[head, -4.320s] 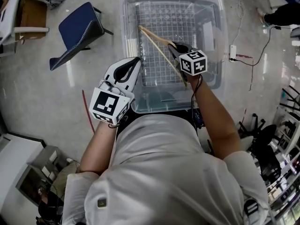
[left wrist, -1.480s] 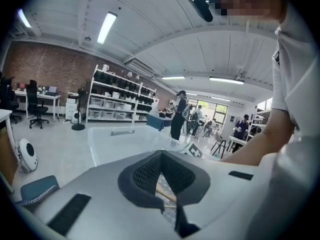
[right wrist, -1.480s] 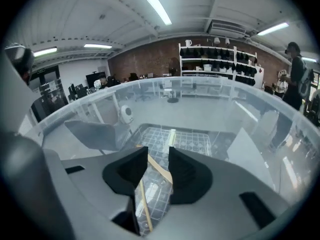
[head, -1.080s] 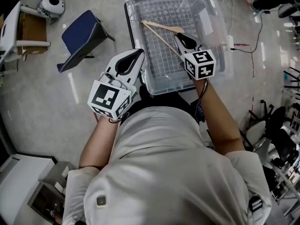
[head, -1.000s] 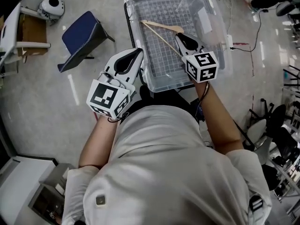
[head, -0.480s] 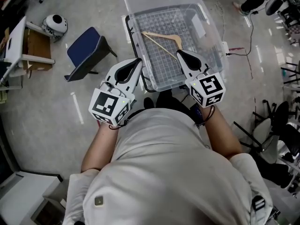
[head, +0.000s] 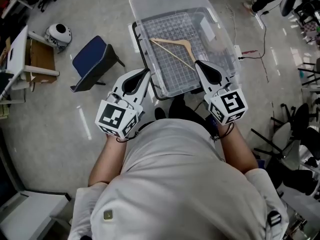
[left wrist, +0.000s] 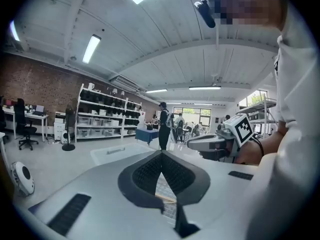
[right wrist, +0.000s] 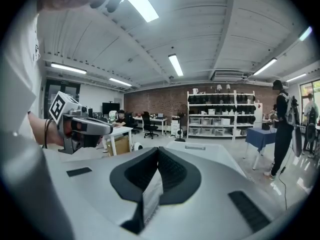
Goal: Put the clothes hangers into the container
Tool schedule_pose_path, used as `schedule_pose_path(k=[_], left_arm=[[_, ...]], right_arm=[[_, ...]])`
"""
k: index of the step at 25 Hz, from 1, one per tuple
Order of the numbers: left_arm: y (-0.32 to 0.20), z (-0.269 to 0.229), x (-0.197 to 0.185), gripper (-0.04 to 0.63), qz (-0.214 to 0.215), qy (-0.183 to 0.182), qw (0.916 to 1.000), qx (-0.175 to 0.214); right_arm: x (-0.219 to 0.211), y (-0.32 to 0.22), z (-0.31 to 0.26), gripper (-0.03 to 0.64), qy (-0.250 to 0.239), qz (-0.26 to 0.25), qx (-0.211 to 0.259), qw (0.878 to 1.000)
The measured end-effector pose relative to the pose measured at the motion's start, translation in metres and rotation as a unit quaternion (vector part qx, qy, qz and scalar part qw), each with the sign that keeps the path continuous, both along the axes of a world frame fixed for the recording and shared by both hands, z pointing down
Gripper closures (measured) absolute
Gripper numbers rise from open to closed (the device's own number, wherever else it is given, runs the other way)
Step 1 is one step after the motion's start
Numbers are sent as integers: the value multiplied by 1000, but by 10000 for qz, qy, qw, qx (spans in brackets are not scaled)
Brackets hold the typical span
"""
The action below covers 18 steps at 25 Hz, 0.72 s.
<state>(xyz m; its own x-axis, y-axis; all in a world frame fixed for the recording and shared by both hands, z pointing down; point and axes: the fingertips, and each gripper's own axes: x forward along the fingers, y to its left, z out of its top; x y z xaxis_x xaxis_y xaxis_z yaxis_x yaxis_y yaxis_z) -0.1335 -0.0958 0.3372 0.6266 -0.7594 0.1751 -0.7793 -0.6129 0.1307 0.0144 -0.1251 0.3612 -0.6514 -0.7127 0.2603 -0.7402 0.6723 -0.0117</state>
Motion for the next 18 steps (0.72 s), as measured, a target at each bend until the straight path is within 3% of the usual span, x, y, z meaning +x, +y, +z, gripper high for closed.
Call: schedule_pose_path(k=[11, 18], left_arm=[[15, 3, 33, 578, 88, 16, 10000, -10], [20, -6, 88, 578, 47, -48, 10000, 40]], right_arm=[[47, 24, -1, 597, -40, 221, -15, 9997], [96, 31, -11, 597, -149, 91, 20, 9998]])
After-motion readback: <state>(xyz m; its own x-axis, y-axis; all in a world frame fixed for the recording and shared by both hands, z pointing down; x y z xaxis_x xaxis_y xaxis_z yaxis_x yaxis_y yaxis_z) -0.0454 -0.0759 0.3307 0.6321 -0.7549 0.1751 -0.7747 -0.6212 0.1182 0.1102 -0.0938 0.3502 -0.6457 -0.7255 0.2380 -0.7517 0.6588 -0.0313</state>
